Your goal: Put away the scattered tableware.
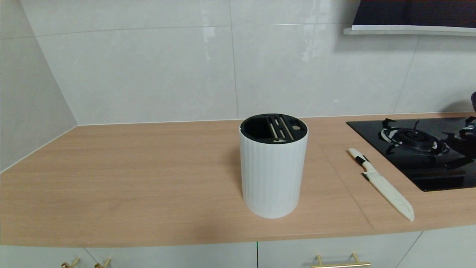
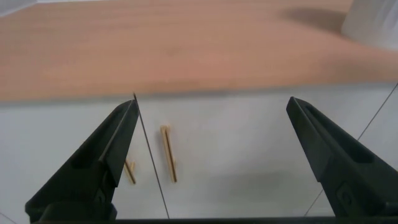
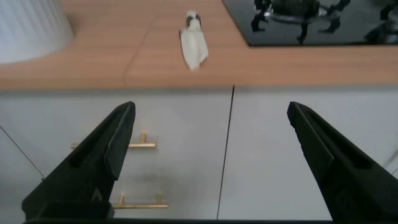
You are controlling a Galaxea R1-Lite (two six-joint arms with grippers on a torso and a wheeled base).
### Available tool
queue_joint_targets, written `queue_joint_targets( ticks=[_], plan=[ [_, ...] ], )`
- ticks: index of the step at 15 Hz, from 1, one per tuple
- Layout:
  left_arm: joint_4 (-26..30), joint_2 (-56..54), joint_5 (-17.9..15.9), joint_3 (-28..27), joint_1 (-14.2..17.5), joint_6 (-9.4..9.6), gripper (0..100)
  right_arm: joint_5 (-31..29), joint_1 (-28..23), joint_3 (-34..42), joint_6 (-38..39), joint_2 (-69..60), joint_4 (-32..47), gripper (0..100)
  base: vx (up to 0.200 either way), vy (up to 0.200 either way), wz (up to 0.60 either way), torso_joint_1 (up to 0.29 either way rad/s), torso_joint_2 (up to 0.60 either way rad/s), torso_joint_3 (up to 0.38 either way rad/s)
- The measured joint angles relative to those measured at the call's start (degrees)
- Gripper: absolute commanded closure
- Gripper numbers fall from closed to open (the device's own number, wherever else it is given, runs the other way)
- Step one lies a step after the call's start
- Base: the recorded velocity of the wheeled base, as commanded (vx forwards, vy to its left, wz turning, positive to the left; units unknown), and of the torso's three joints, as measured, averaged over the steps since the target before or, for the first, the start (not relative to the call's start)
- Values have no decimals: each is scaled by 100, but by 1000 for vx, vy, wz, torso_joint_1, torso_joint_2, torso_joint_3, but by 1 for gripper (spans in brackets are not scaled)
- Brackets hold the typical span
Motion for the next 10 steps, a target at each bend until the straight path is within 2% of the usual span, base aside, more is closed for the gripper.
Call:
queue_joint_targets(
  ticks=[10],
  plan=[
    [2, 0, 2, 0, -2, 0, 0, 2, 0, 0, 2, -2, 0, 0, 0, 0, 0, 244, -555, -315]
  ],
)
